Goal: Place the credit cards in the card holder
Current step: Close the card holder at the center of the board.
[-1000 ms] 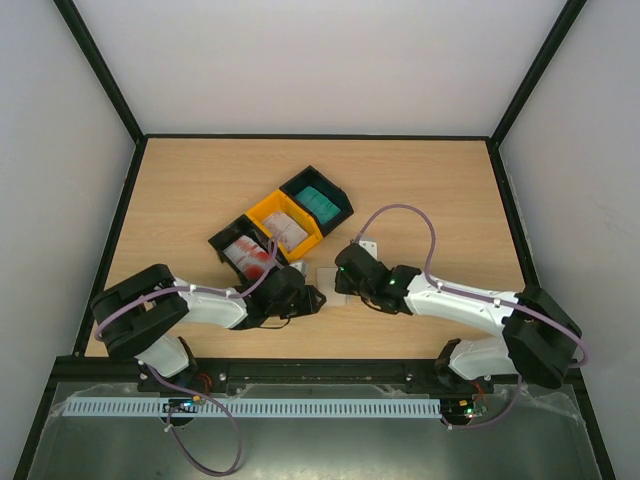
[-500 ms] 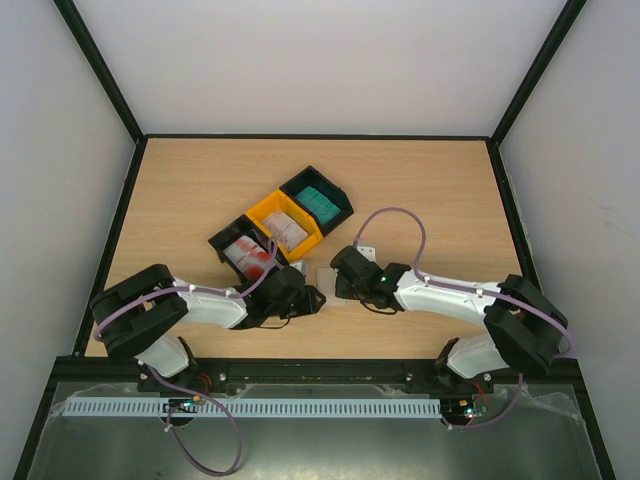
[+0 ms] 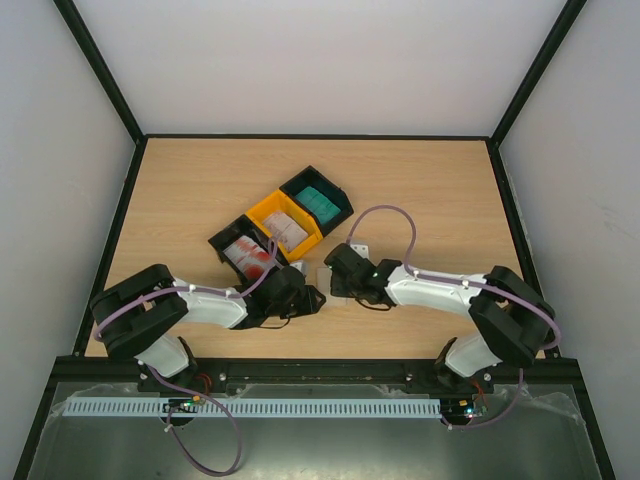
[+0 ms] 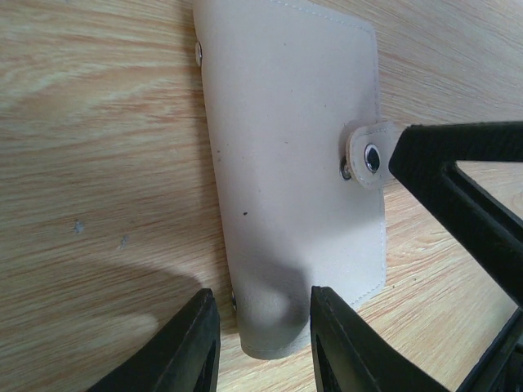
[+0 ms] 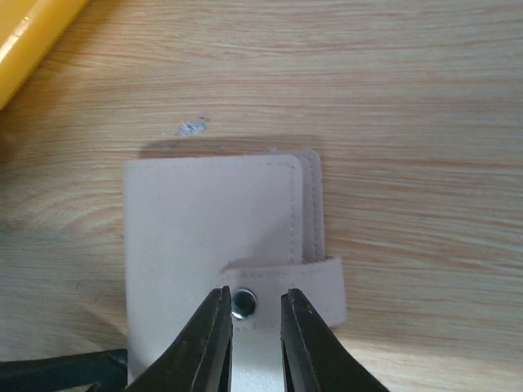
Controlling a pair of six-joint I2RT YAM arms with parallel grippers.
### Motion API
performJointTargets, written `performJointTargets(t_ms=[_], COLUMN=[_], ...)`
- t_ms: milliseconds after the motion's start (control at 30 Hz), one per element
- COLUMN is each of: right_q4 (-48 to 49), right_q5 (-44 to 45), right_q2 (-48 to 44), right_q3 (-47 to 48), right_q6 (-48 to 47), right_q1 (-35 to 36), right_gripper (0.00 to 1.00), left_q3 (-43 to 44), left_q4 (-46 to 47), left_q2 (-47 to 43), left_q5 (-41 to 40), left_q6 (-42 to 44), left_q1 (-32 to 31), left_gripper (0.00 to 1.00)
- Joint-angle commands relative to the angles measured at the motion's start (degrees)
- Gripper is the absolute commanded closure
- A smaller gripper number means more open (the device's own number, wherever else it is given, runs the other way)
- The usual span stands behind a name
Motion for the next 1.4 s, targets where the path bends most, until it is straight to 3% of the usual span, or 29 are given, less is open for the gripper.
performJointTargets(t_ms=[0, 167, 567, 1000, 1367], right_q4=[1.04, 0.69, 5.93, -5.51, -7.33], right_q5=[2.84, 4.57, -5.54, 2.27, 4.92], right_q2=[1.91, 3.94, 4.59, 9.96, 8.99], right_q3=[2.52, 3.17, 0.34, 4.95, 6.42], right_q6=[-1.67, -1.37, -1.64, -4.72, -3.88], right_q1=[-0.31, -0.55, -0.6, 2.4, 2.54], right_gripper=[0.83, 0.81, 0.73, 0.68, 0.88], left_q3=[-0.05, -0.06, -0.02, -1.2, -3.22], left_q4=[-5.42, -5.46, -5.03, -1.61, 0.12], left_q2=[0.42, 0.58, 1.39, 0.43, -2.48], left_q5=[-0.52, -0.61, -0.38, 1.16, 2.3], left_q6=[0.69, 0.76, 0.63, -0.96, -1.99], left_q1=[-0.11, -0.07, -0.15, 0.31, 1.45], left_gripper=[0.67, 0.67, 0.66, 0.65, 0.62])
